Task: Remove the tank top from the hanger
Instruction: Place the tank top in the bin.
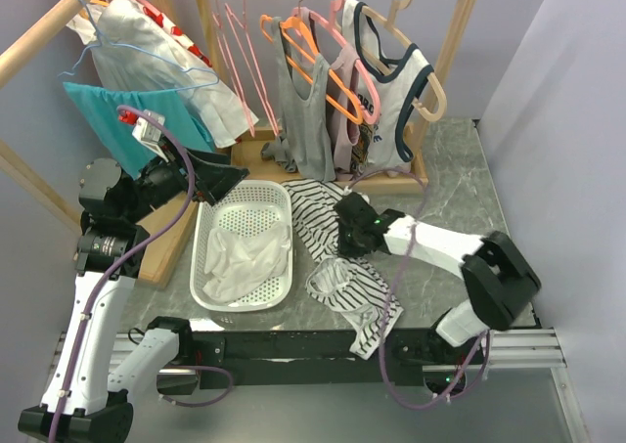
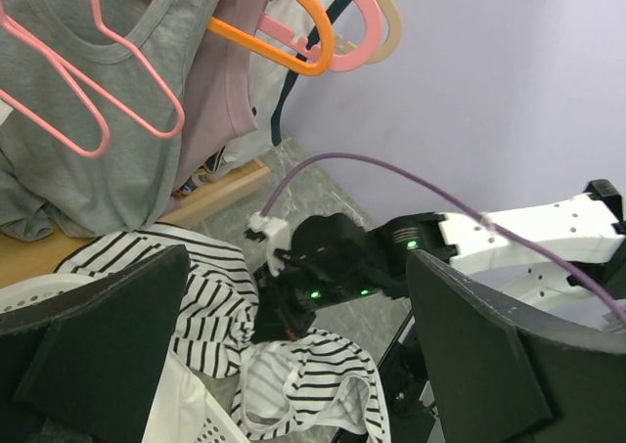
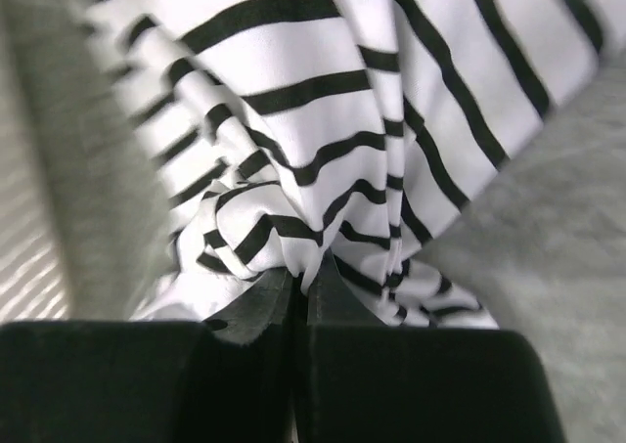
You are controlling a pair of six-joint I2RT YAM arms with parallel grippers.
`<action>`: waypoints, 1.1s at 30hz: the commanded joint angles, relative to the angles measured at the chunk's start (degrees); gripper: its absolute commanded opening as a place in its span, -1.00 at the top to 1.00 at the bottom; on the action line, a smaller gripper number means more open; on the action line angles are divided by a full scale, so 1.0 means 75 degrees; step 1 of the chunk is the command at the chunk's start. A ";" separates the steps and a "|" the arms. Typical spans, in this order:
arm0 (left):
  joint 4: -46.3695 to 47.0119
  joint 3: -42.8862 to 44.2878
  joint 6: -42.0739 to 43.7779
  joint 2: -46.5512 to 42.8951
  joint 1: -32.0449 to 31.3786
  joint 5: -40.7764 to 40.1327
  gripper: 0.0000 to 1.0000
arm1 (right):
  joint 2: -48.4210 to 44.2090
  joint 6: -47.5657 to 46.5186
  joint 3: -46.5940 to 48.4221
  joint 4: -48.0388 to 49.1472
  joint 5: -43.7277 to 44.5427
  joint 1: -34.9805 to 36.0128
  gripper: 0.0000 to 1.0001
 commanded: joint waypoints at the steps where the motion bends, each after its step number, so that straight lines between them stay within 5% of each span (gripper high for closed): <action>1: 0.0165 0.0181 0.0093 -0.0021 -0.0021 -0.0030 -0.99 | -0.1878 -0.0248 0.0452 -0.0625 0.0097 0.0001 1.00; 5: 0.0540 0.0053 -0.0070 -0.0102 -0.0021 0.0145 -0.99 | -0.3681 -0.0471 0.1480 -0.0978 0.0296 0.0002 1.00; 9: 0.0716 0.0017 -0.0141 -0.0126 -0.0021 0.0122 -0.99 | -0.4212 -0.0822 0.2596 -0.1318 -0.0171 0.0001 1.00; 13: 0.0950 -0.0275 -0.0281 -0.0149 -0.0021 0.0064 -0.99 | -0.4307 -0.0941 0.3066 -0.0806 -0.2006 0.0002 1.00; 19: 0.0588 -0.0405 -0.0083 -0.0290 -0.0033 -0.0275 -0.99 | -0.3921 -0.0765 0.3545 0.0016 -0.3557 0.0106 1.00; 33: -0.0502 0.0134 0.0316 -0.0911 -0.0021 -0.1857 -0.99 | -0.1613 -0.0671 0.5714 0.0824 -0.4765 0.0833 1.00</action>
